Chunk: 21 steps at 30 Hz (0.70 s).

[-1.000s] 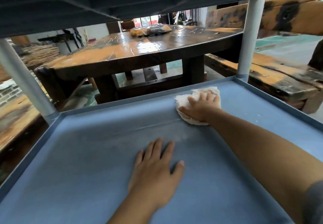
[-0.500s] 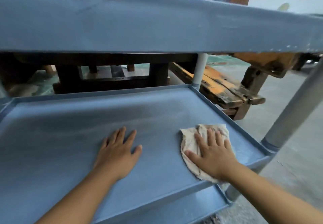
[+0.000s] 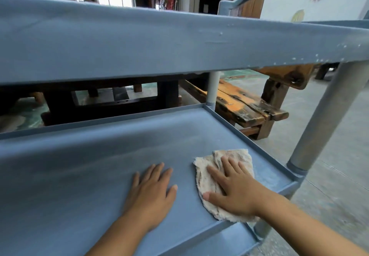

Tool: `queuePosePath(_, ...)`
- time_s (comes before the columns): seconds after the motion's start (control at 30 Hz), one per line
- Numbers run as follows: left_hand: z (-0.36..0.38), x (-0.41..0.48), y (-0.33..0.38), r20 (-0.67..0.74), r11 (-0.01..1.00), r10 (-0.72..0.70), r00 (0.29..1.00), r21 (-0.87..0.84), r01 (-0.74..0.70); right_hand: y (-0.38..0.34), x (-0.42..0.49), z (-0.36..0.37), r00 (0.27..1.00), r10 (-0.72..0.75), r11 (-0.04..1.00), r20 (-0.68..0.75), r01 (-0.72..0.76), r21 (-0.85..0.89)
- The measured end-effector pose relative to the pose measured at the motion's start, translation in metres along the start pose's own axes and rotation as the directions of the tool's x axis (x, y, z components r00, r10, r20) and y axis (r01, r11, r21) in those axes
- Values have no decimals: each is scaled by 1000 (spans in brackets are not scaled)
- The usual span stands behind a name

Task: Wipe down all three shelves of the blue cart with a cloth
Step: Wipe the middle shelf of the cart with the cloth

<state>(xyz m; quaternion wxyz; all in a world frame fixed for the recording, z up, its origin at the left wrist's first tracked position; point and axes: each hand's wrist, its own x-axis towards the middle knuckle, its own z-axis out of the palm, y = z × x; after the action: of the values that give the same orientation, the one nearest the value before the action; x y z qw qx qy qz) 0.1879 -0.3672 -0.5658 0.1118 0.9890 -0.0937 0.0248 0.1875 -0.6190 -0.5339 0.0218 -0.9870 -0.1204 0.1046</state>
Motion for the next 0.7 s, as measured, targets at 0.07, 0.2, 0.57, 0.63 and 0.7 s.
queuePosePath(0.07,5,0,-2,-19,999,10,1000,53,-9,10,4,0,996,-85,996,25,85,29)
queuePosePath(0.2,5,3,-1,-26,997,8,1000,74,-6,4,48,-2,974,-224,974,-38,222,-51)
queuePosePath(0.57,-8,4,7,-43,987,35,998,161,-28,-31,257,-45,950,-291,956,-117,286,-63)
queuePosePath(0.63,-6,5,5,-65,988,36,997,149,-26,-28,284,-52,969,-213,977,-129,207,-59)
queuePosePath(0.7,-7,7,6,-58,992,34,998,119,-26,-24,303,-56,981,-125,992,-147,121,-37)
